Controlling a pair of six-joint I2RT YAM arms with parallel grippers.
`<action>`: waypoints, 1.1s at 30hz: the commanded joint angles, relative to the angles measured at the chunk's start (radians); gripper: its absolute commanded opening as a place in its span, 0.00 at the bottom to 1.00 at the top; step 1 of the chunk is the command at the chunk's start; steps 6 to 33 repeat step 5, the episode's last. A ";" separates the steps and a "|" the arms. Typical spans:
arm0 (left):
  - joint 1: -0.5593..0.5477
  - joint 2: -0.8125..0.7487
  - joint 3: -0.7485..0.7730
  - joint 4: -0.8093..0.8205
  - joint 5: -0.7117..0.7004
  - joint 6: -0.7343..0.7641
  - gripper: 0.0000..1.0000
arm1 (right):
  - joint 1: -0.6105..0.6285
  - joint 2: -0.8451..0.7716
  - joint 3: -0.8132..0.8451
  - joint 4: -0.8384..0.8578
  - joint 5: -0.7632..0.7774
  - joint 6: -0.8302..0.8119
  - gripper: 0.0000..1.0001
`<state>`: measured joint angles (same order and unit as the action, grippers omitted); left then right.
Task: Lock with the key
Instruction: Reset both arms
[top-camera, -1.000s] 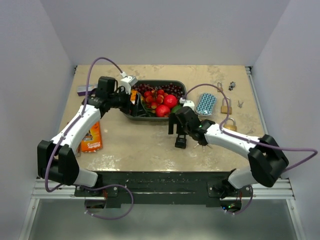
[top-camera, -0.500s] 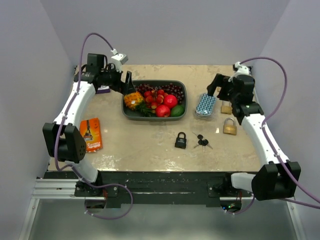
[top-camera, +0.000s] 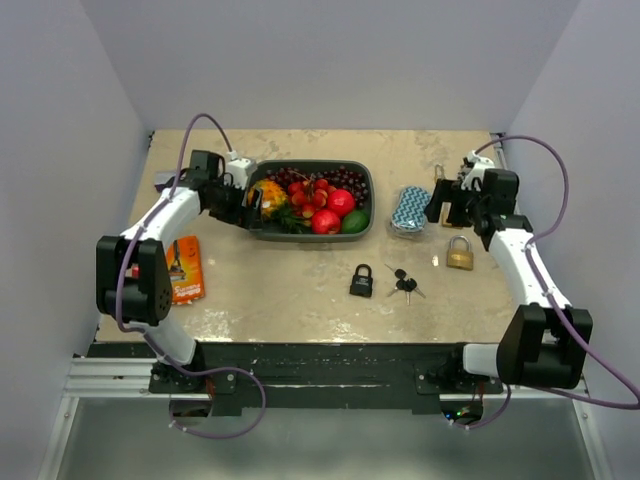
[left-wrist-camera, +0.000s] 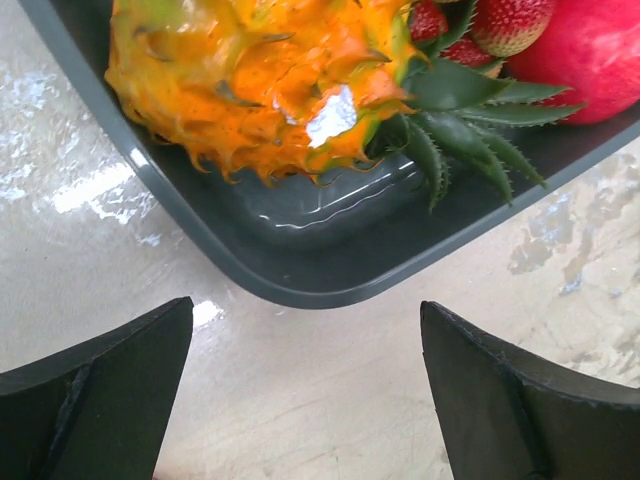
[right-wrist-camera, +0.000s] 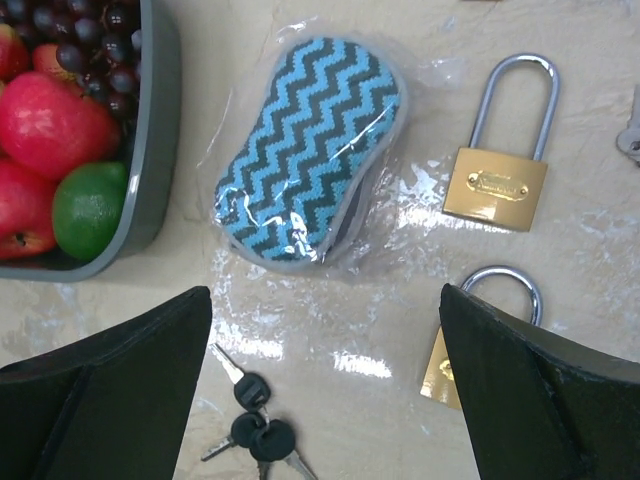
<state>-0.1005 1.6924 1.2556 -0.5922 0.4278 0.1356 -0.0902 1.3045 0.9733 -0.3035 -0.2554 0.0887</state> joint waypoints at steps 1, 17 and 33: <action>0.002 -0.073 -0.007 0.058 -0.028 0.018 0.99 | 0.001 -0.014 -0.013 0.004 -0.051 -0.027 0.99; 0.008 -0.086 0.008 0.078 -0.006 -0.014 0.99 | 0.003 -0.002 0.011 0.004 -0.059 -0.015 0.99; 0.008 -0.086 0.008 0.078 -0.006 -0.014 0.99 | 0.003 -0.002 0.011 0.004 -0.059 -0.015 0.99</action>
